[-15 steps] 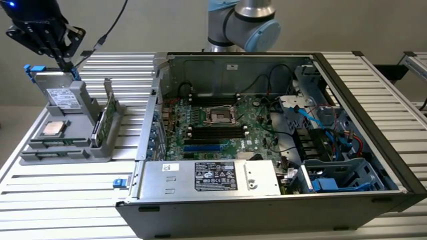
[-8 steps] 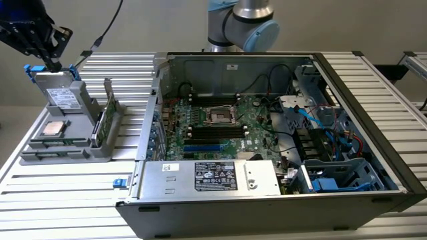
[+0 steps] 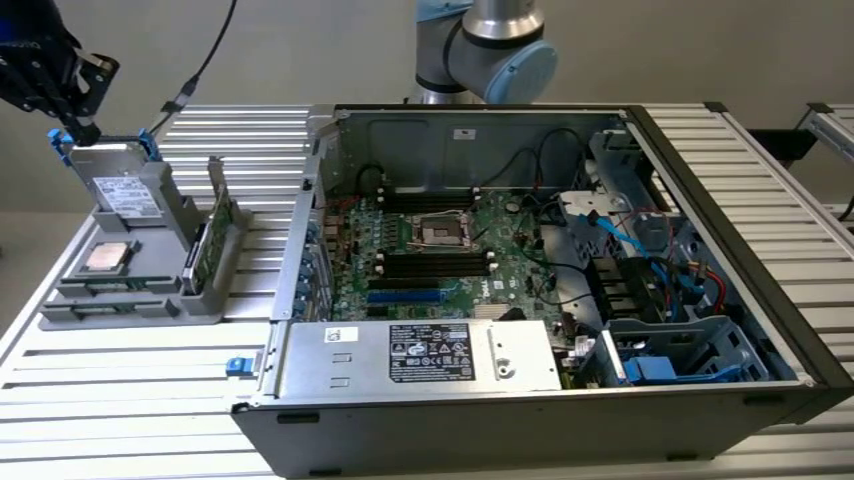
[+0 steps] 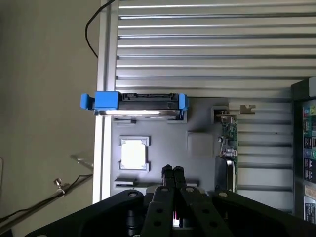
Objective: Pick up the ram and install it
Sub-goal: 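Reach for the ram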
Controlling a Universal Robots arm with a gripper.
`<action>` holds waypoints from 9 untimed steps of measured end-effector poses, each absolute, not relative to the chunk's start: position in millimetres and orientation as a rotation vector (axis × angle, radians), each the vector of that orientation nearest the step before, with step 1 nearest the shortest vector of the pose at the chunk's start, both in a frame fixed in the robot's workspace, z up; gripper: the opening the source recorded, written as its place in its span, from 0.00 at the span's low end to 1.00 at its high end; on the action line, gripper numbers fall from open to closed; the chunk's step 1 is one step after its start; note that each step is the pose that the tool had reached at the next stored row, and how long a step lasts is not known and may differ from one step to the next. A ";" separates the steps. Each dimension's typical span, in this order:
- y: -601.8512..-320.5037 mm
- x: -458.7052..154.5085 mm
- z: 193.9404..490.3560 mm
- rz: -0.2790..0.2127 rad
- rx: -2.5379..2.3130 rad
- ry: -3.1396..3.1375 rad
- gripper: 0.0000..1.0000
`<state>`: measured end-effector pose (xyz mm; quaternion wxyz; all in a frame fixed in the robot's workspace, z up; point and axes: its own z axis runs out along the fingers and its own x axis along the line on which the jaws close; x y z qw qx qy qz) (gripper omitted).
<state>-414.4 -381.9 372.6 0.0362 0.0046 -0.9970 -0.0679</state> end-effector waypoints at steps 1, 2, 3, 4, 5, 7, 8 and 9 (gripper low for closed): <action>-382.1 -416.7 372.6 -0.208 0.018 -3.062 0.10; -382.3 -418.7 372.6 -0.208 0.022 -3.062 0.10; -382.4 -420.4 372.6 -0.208 0.025 -3.063 0.10; -382.4 -421.8 372.6 -0.208 0.029 -3.064 0.10; -382.4 -422.8 372.6 -0.208 0.033 -3.066 0.10; -382.4 -423.7 372.6 -0.207 0.043 -3.078 0.10; -382.4 -424.0 372.6 -0.205 0.047 -3.086 0.10; -382.4 -424.4 372.6 -0.204 0.051 -3.092 0.10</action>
